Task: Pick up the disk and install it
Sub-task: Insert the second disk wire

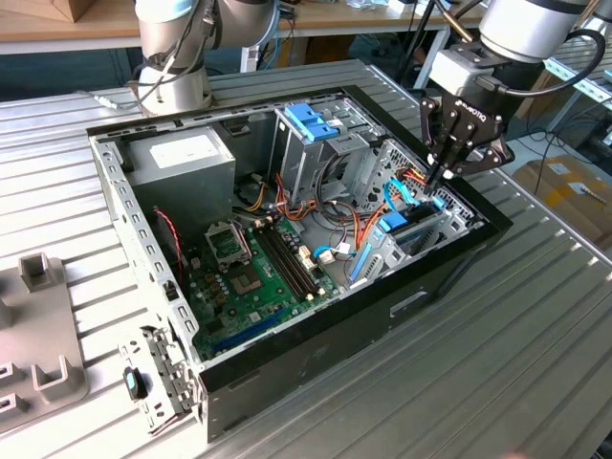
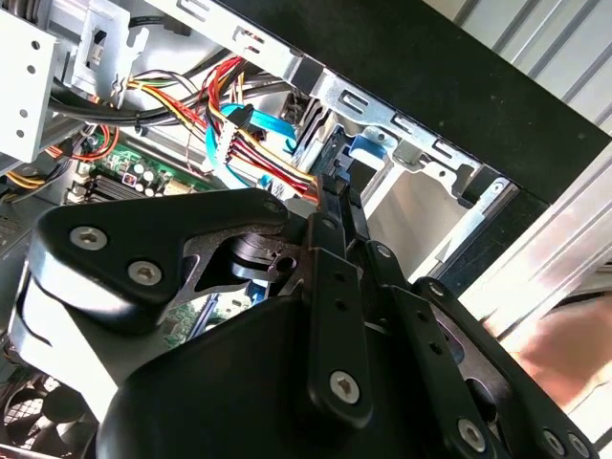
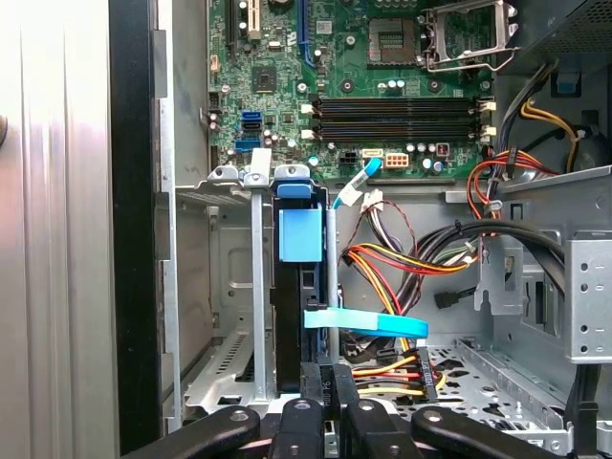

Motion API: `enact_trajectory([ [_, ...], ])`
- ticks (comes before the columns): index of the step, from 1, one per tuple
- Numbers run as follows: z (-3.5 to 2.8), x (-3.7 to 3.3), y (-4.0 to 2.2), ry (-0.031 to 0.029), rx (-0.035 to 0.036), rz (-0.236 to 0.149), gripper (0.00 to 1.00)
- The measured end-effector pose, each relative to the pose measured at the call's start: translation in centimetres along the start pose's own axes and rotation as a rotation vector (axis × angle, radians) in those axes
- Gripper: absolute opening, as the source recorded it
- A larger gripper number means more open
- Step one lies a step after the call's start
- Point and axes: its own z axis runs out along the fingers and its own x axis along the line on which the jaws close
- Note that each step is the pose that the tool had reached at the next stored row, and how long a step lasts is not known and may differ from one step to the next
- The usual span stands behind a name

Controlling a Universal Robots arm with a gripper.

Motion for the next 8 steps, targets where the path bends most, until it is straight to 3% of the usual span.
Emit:
enact_trajectory([
  [8,0.05,0.03,0.04,0.0,0.0,0.0,0.16],
])
